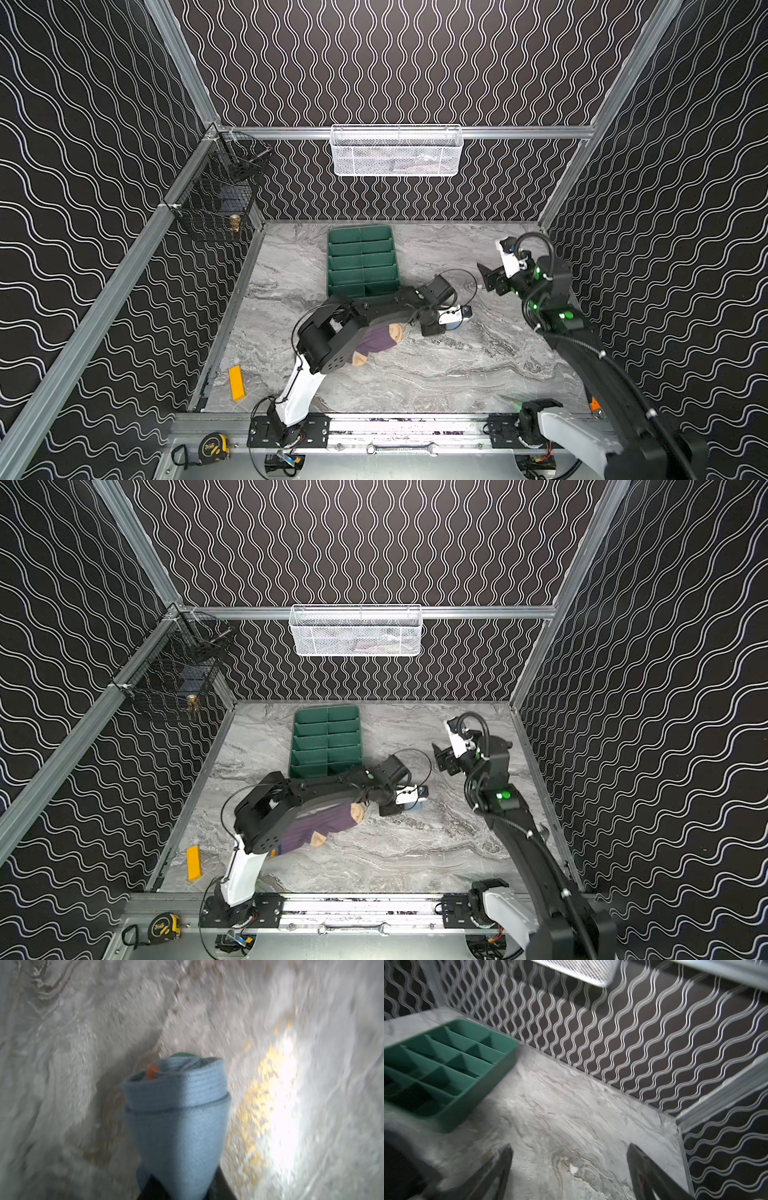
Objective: Roll the socks
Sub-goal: 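Open the right gripper and lift it away while the left gripper holds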
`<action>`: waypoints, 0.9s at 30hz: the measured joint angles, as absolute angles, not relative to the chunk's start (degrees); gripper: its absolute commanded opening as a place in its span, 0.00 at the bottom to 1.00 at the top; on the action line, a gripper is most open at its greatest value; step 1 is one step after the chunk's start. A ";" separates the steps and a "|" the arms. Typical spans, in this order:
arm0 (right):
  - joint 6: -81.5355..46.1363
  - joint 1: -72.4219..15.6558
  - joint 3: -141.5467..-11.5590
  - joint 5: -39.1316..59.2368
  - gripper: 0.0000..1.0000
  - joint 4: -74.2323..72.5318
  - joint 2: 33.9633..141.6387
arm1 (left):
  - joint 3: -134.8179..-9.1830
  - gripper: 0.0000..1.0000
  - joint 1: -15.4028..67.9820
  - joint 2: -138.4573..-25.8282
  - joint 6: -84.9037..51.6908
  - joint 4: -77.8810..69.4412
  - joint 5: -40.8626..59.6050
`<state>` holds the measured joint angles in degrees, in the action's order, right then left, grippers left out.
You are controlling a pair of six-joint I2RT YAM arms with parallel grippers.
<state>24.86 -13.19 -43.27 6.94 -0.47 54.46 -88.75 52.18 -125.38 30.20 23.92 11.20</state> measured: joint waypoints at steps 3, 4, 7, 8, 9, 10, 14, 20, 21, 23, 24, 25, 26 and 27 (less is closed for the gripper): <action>34.04 -22.50 -40.47 4.75 0.88 4.34 47.94 | -91.07 0.00 50.43 -127.46 27.97 23.92 17.78; 37.85 -25.69 -39.16 4.21 0.88 6.98 45.60 | -91.48 0.00 49.93 -127.87 27.33 24.25 19.27; 48.31 -31.99 -34.28 1.80 0.88 14.90 39.68 | -92.51 0.00 49.10 -128.55 26.46 25.23 21.47; 51.29 -33.47 -32.73 0.51 0.88 17.34 38.54 | -92.73 0.00 48.93 -128.68 25.87 25.47 21.76; 53.74 -34.54 -31.35 -0.34 0.88 19.09 38.09 | -92.95 0.00 48.73 -128.77 25.69 25.61 22.02; 56.25 -35.35 -29.87 -1.32 0.88 20.43 38.02 | -93.21 0.00 48.53 -128.95 25.63 25.89 22.57; 64.05 -36.27 -26.24 -4.38 0.88 21.12 43.35 | -94.32 0.00 48.03 -129.67 25.63 26.98 23.55; 71.50 -36.40 -26.39 -6.59 0.89 9.65 60.05 | -94.52 0.00 47.53 -129.88 25.71 27.33 24.82; 72.36 -36.40 -26.74 -7.42 0.89 7.53 62.48 | -94.48 0.00 47.35 -129.88 25.71 27.33 25.19; 73.97 -36.29 -27.27 -8.08 0.89 3.75 65.65 | -94.32 0.00 47.24 -129.88 25.74 27.31 25.82; 74.63 -36.25 -27.68 -8.29 0.89 2.20 66.89 | -94.17 0.00 47.24 -129.88 25.82 27.22 25.82; 75.31 -36.14 -28.21 -8.23 0.89 0.84 67.90 | -94.11 0.00 47.16 -129.88 25.87 27.16 25.98; 75.96 -35.97 -28.58 -8.16 0.89 -0.30 68.77 | -94.11 0.00 47.07 -129.88 25.82 27.14 26.20; 76.64 -35.81 -28.88 -7.51 0.88 -1.56 70.00 | -94.11 0.00 46.92 -129.88 25.76 27.14 26.55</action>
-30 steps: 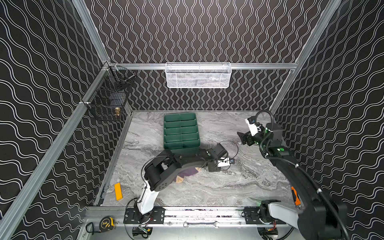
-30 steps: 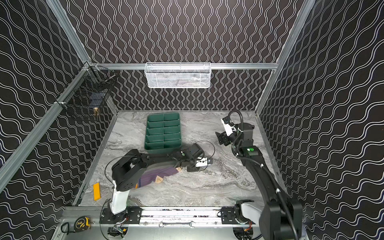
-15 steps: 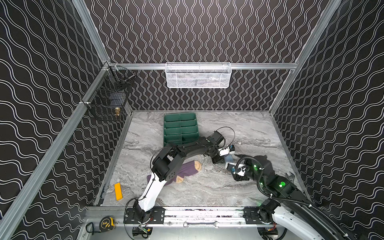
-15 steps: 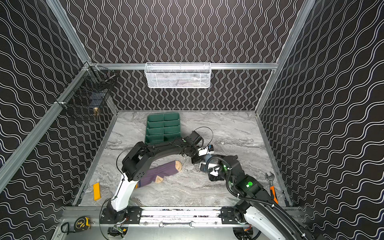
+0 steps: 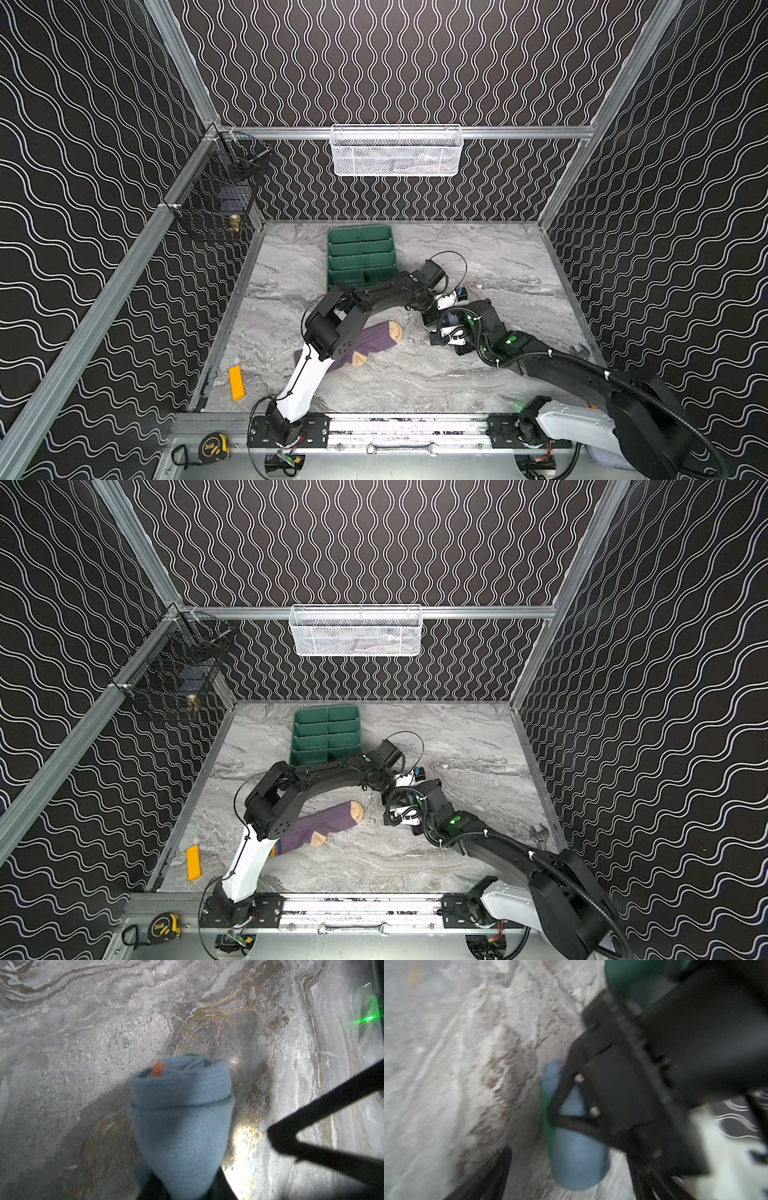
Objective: Roll the socks
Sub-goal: 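Open the right gripper and lift it away while the left gripper holds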
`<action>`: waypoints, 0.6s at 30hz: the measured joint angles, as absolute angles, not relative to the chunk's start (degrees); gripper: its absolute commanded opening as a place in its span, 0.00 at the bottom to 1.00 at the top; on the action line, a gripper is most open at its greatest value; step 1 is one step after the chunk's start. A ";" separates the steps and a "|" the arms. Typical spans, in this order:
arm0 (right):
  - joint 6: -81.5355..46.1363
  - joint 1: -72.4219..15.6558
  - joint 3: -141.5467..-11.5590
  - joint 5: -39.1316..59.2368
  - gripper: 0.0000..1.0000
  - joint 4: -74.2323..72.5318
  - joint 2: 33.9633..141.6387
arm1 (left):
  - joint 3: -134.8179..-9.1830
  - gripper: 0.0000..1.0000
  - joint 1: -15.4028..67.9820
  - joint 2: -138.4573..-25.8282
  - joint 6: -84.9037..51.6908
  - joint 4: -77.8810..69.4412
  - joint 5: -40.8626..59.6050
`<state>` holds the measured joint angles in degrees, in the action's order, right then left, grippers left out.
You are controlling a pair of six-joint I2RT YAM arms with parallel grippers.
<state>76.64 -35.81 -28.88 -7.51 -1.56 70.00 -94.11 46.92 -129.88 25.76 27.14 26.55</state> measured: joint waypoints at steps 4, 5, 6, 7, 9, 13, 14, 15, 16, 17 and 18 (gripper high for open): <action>80.09 -34.46 -28.58 -6.55 0.87 -6.35 74.17 | -94.08 0.00 46.41 -130.10 23.24 27.00 27.42; 80.71 -34.22 -28.45 -6.50 0.87 -7.70 75.09 | -94.08 0.00 46.28 -130.10 22.44 26.89 27.46; 81.21 -34.06 -28.45 -6.55 0.86 -9.17 76.09 | -94.08 0.00 46.11 -130.17 21.85 26.87 27.51; 81.69 -33.91 -28.47 -6.70 0.85 -10.68 77.08 | -94.08 0.00 46.00 -130.21 20.73 26.87 27.62; 82.13 -33.50 -28.51 -6.70 0.84 -12.29 78.15 | -94.08 0.00 45.98 -130.21 19.38 26.79 27.51; 83.22 -32.73 -28.67 -5.82 0.83 -12.10 77.23 | -93.78 0.00 45.95 -130.19 18.13 26.17 27.22; 83.37 -32.53 -28.58 -5.32 0.83 -11.00 76.23 | -93.78 0.00 45.95 -130.15 18.72 26.17 27.07; 83.37 -32.32 -28.16 -5.13 0.83 -9.63 74.41 | -93.78 0.00 45.95 -130.10 19.53 26.17 26.92; 83.24 -32.12 -27.66 -5.26 0.84 -8.08 72.23 | -93.82 0.00 45.87 -130.10 20.25 26.22 26.96; 82.81 -31.94 -27.18 -5.76 0.84 -6.74 70.24 | -94.08 0.00 45.78 -130.10 21.28 26.52 27.16; 82.81 -31.68 -26.41 -6.68 0.84 -5.41 67.53 | -94.87 0.00 45.74 -130.26 21.43 27.51 27.11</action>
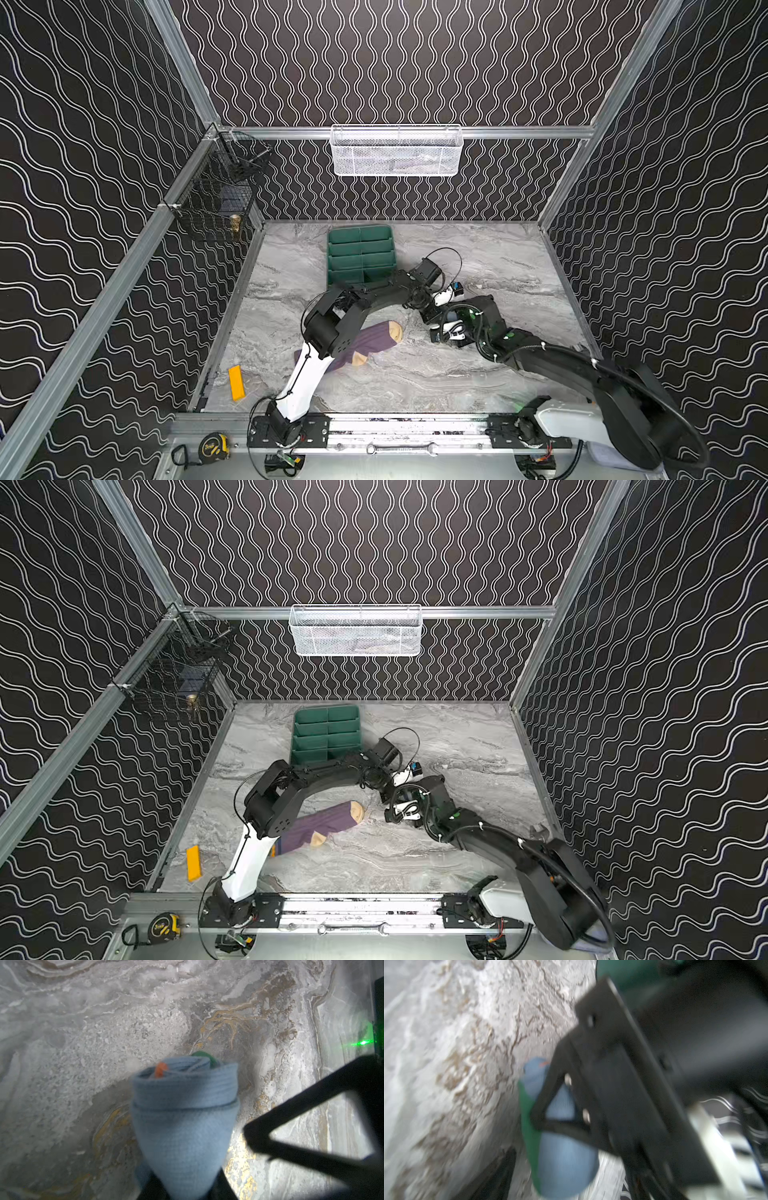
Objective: Roll the socks
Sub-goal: 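Open the right gripper and lift it away while the left gripper holds, then lower the right gripper and pinch the roll beside the left gripper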
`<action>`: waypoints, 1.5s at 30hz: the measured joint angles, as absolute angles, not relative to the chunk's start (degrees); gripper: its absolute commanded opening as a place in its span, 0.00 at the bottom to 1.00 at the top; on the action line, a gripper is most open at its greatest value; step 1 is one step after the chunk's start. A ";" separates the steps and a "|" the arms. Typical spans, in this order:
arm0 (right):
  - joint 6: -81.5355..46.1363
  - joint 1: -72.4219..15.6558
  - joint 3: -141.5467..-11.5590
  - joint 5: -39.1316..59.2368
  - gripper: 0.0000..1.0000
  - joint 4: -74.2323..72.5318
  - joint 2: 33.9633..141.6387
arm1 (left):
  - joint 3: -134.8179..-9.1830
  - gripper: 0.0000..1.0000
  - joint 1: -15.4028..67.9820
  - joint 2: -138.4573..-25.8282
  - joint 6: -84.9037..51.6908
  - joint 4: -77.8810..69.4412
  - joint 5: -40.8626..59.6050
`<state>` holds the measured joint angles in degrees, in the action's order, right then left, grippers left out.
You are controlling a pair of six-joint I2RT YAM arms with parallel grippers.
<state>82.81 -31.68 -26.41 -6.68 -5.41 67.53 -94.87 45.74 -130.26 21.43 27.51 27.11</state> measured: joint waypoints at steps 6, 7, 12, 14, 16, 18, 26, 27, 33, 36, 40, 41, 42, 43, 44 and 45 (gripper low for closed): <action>82.72 -31.57 -22.87 -6.92 0.85 0.03 55.94 | -102.41 0.00 45.76 -131.44 22.79 42.41 21.98; 82.70 -31.68 -22.79 -6.87 0.85 0.56 55.18 | -103.59 0.00 45.76 -131.48 22.76 45.78 20.29; 81.12 -32.14 -23.94 -4.21 0.85 2.90 53.45 | -107.57 0.00 45.74 -131.76 22.70 57.69 13.80; 79.90 -32.93 -25.21 -2.66 0.85 3.57 53.49 | -108.62 0.00 45.76 -132.09 22.68 61.25 12.01; 78.43 -33.93 -26.00 -1.23 0.85 3.51 54.11 | -109.32 0.00 45.76 -132.44 22.68 64.12 10.70; 78.08 -35.14 -26.15 -0.14 0.85 3.46 55.86 | -109.89 0.00 45.76 -132.86 22.68 66.41 9.96; 72.16 -42.04 -28.60 2.44 0.85 3.36 63.09 | -108.55 0.00 45.76 -132.55 22.65 68.64 9.69; 71.16 -42.33 -28.60 2.98 0.85 3.25 63.57 | -108.29 0.00 45.76 -132.49 22.65 68.51 9.72; 66.39 -42.50 -28.73 2.98 0.84 -0.32 69.12 | -107.94 0.00 45.76 -132.40 22.65 68.10 10.04; 64.93 -42.59 -29.19 2.57 0.84 -1.58 70.39 | -107.94 0.00 45.67 -132.40 22.65 68.05 10.87; 63.79 -42.44 -27.99 1.96 0.84 -5.85 70.59 | -108.36 0.00 45.43 -132.86 22.68 68.40 11.92; 63.66 -42.19 -27.68 1.87 0.84 -6.57 71.24 | -108.73 0.00 45.39 -133.19 22.68 68.71 12.32; 63.64 -41.95 -27.62 1.43 0.84 -7.03 72.01 | -109.06 0.00 45.36 -133.47 22.70 68.90 12.86; 63.64 -41.80 -27.73 0.86 0.82 -7.35 72.95 | -109.27 0.00 45.34 -133.84 22.74 69.80 14.48; 63.61 -41.58 -28.10 0.91 0.80 -7.42 73.82 | -109.40 0.00 45.39 -134.17 22.70 70.76 15.73; 63.42 -41.52 -28.71 1.48 0.77 -7.40 74.70 | -109.45 0.00 45.41 -134.32 22.81 71.16 16.49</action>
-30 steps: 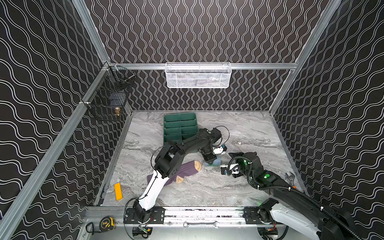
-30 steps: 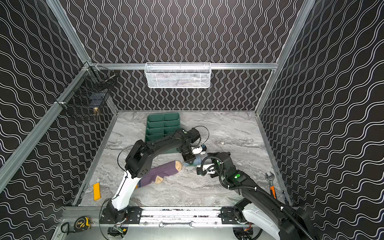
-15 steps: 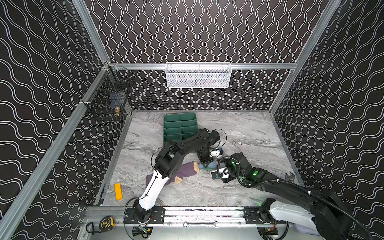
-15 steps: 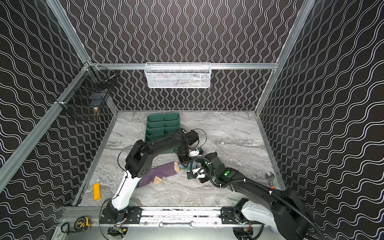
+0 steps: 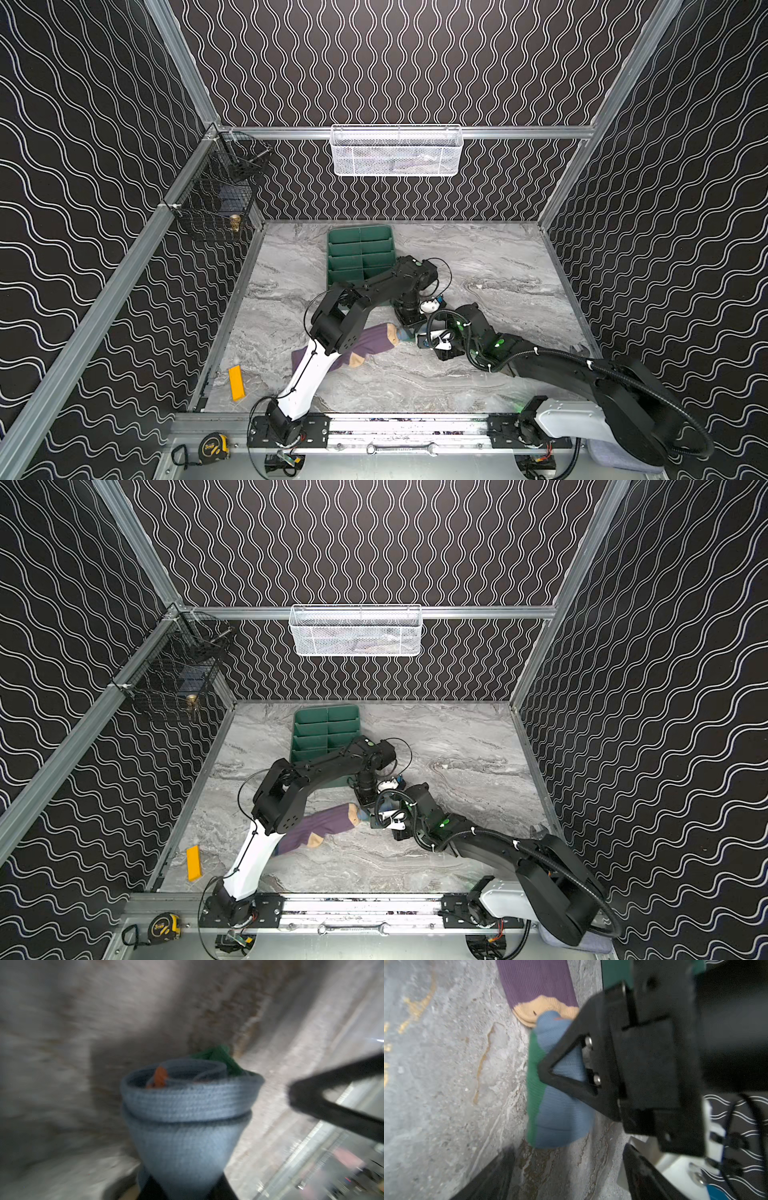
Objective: Roll the socks
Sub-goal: 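Lower the right gripper and pinch the roll beside the left gripper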
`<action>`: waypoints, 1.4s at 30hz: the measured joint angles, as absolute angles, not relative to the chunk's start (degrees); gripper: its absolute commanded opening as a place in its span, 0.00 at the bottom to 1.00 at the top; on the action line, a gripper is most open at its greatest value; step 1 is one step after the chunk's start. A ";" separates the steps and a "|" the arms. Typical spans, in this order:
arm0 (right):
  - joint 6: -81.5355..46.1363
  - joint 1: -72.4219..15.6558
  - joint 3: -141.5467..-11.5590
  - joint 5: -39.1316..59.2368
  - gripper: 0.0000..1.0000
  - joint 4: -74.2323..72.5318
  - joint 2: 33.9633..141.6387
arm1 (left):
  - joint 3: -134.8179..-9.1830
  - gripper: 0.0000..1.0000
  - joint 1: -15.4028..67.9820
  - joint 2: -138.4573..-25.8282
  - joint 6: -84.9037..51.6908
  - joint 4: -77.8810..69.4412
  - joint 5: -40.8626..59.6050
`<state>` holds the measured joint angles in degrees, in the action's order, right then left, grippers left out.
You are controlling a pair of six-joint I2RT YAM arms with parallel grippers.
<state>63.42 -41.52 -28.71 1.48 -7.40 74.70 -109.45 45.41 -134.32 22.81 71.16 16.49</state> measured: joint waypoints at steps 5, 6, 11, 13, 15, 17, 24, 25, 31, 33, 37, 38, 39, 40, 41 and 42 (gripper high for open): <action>62.04 -41.17 -31.48 2.46 0.64 -6.70 77.67 | -108.88 0.00 44.93 -134.65 22.87 72.16 20.64; 62.00 -41.12 -31.75 2.63 0.65 -6.66 77.91 | -108.73 0.00 44.77 -134.65 22.87 72.16 21.28; 61.28 -40.99 -32.58 3.31 0.69 -4.12 77.38 | -108.12 0.00 44.16 -134.63 22.85 72.12 23.73; 60.60 -40.86 -33.15 3.33 0.71 -1.98 76.31 | -108.05 0.00 43.99 -134.65 22.85 72.12 24.23; 60.36 -40.82 -33.56 3.33 0.73 0.73 74.39 | -108.05 0.00 43.83 -134.67 22.85 72.12 24.53; 59.20 -40.82 -33.61 4.01 0.74 3.46 71.37 | -108.18 0.00 43.77 -134.72 22.85 72.16 24.60; 56.40 -41.10 -31.92 7.09 0.76 6.63 69.23 | -110.06 0.00 43.59 -136.05 22.83 73.87 24.91; 56.34 -41.10 -31.97 7.16 0.77 6.52 70.17 | -110.21 0.00 43.59 -136.07 22.79 73.93 24.88; 55.20 -41.10 -34.94 6.70 0.78 5.06 77.01 | -110.56 0.00 43.59 -136.14 22.68 74.08 24.88; 55.07 -41.10 -35.73 6.66 0.78 4.25 79.20 | -110.26 0.00 43.59 -136.05 22.65 74.02 24.93; 55.22 -41.10 -36.62 7.20 0.76 2.85 83.11 | -109.43 0.00 43.59 -135.44 22.50 73.12 25.10; 55.16 -41.10 -36.77 7.92 0.76 2.63 83.70 | -109.36 0.00 43.57 -135.31 22.50 72.97 25.19; 55.09 -41.21 -36.91 8.05 0.74 2.37 84.40 | -109.10 0.00 43.57 -135.20 22.46 72.75 25.28; 55.11 -41.28 -37.04 7.99 0.73 2.09 85.23 | -109.03 0.00 43.59 -135.09 22.39 72.58 25.28; 55.27 -41.21 -37.04 8.25 0.72 1.93 85.78 | -109.03 0.00 43.59 -135.06 22.26 72.53 25.32; 55.29 -41.21 -37.12 7.90 0.71 1.83 86.41 | -108.99 0.00 43.57 -135.06 22.24 72.49 25.47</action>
<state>55.29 -41.21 -37.12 7.90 1.83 86.41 -108.99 43.57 -135.06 22.24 72.49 25.47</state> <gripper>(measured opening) 0.721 0.203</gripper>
